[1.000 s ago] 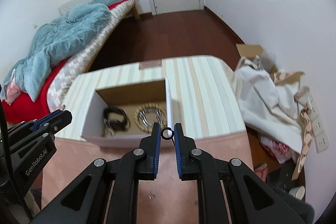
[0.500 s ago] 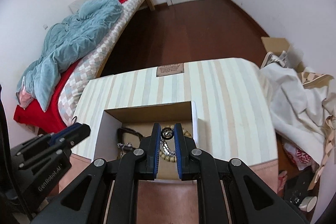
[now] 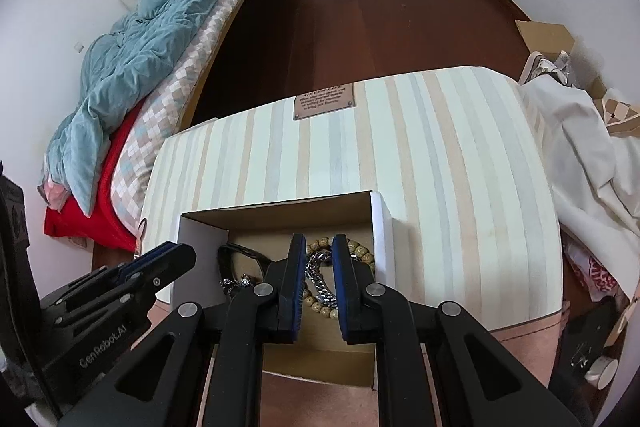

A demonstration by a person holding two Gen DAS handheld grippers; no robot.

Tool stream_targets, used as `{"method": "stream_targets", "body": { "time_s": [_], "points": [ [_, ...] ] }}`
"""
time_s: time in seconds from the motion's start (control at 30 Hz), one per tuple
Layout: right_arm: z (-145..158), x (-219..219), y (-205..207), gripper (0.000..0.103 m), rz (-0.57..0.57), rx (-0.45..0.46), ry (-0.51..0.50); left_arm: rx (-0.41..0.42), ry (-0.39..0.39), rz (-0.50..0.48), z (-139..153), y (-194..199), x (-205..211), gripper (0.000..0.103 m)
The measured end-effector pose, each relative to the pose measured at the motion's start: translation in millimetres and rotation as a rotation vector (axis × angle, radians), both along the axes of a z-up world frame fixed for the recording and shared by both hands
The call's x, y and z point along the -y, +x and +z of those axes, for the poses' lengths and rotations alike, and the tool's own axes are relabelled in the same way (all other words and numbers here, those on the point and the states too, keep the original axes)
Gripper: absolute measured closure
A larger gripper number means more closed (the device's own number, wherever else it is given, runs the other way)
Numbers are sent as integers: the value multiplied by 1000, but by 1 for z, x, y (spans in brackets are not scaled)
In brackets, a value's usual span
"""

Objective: Organize jewelry
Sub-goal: 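Lower both held rings into the white box and open both tools, then lift both tools out of the box and move toward the thin silver chain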

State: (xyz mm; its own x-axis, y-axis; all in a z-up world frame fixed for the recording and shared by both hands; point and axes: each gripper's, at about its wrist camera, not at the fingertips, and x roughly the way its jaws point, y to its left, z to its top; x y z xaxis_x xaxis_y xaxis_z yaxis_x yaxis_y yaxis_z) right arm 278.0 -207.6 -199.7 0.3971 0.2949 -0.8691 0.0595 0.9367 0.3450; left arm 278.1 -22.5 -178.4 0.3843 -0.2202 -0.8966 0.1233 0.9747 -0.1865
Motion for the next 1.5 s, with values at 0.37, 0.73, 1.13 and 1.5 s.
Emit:
{"method": "stream_targets", "body": {
  "time_s": [0.37,0.73,1.13,1.5],
  "points": [
    [29,3,-22,31,-45,54,-210,92,138,83,17,-19,-20,6],
    [36,-14,-65,0,-39,84,-428,169,249,111,21,-58,-31,2],
    [86,-28,-123,0,-55,183,-440,261,245,113,69,-116,-34,2],
    [137,-34,-187,0,-75,270,-415,354,225,144,117,-173,-42,2]
  ]
}}
